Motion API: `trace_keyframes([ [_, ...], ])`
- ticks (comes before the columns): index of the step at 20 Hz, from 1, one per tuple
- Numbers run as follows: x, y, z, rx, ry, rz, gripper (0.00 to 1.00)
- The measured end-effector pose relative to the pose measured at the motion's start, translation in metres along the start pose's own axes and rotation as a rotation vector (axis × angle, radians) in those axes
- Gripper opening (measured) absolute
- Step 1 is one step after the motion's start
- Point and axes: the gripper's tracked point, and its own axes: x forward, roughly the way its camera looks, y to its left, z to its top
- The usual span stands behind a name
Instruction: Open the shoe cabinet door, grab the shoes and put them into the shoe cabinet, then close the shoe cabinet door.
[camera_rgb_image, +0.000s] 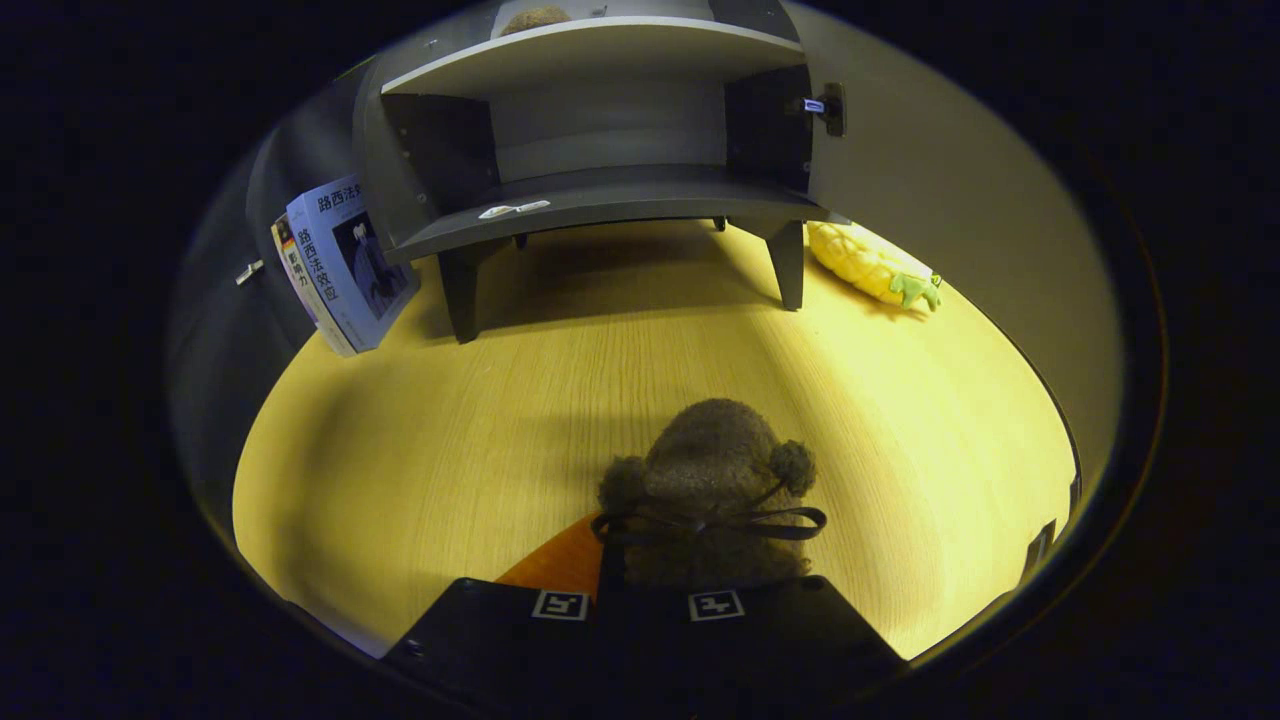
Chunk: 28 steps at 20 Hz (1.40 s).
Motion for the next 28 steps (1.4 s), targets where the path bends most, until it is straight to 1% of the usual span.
trace_keyframes([
  [3,0.002,-0.002,0.001,0.013,-0.006,-0.003,0.21],
  [4,-0.011,-0.003,0.003,0.029,-0.009,0.002,0.21],
  [5,0.014,-0.005,0.001,0.035,-0.007,0.002,0.13],
  [6,0.002,-0.004,0.003,0.030,-0.005,0.000,0.05],
  [8,-0.001,0.001,-0.002,-0.001,-0.007,-0.004,0.05],
  [10,-0.007,0.003,-0.005,0.000,0.012,0.011,0.05],
  [13,-0.025,-0.006,0.012,0.027,-0.005,-0.002,0.05],
  [15,-0.045,-0.013,0.037,0.004,-0.040,-0.033,0.05],
  [18,-0.081,-0.014,0.085,-0.012,-0.109,-0.054,0.05],
  [22,-0.134,-0.013,0.151,0.014,-0.206,-0.053,0.05],
  [25,-0.164,-0.012,0.199,0.009,-0.252,-0.053,0.05],
  [28,-0.187,-0.019,0.240,0.004,-0.268,-0.079,0.05],
])
